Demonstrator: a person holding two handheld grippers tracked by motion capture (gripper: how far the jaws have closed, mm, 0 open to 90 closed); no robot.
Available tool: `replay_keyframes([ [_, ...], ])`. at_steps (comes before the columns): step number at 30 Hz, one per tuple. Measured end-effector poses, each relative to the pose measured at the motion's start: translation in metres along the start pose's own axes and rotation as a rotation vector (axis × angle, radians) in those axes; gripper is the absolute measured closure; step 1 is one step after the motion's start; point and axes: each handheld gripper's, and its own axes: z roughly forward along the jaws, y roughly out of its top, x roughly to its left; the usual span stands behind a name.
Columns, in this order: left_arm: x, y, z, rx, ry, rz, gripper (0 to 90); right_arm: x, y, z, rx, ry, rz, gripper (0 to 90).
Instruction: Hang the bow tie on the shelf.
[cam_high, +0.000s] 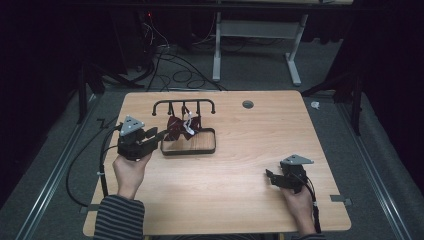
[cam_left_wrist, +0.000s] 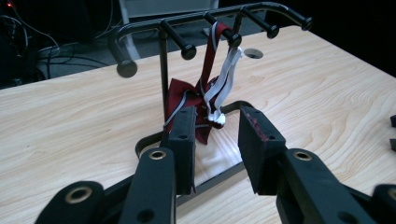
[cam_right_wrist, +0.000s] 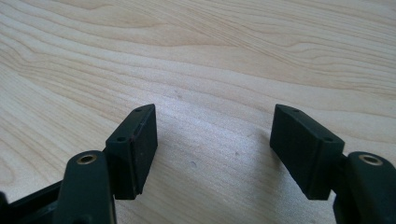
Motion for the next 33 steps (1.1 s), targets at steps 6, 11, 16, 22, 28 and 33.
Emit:
replay_keyframes([
  [6,0.002,-0.004,-0.005,-0.003,0.005,-0.006,67.3,0.000,0.000,0.000,-0.001,0.000,-0.003,33.5],
  [11,0.006,-0.009,-0.008,0.001,0.013,-0.020,67.3,0.000,0.000,0.000,0.000,0.000,-0.001,33.5],
  [16,0.008,-0.013,-0.012,-0.001,0.014,-0.030,67.2,0.000,0.000,0.000,0.001,0.001,0.001,33.5],
  [22,0.010,-0.019,-0.015,0.003,0.017,-0.035,66.8,0.000,0.000,0.000,0.000,0.000,-0.001,33.5],
  [28,0.013,-0.024,-0.017,0.009,0.018,-0.050,67.3,0.000,0.000,0.000,0.001,-0.001,-0.001,33.4],
  [33,0.014,-0.028,-0.020,0.009,0.016,-0.053,66.8,0.000,0.000,0.000,0.000,0.000,-0.002,33.5],
])
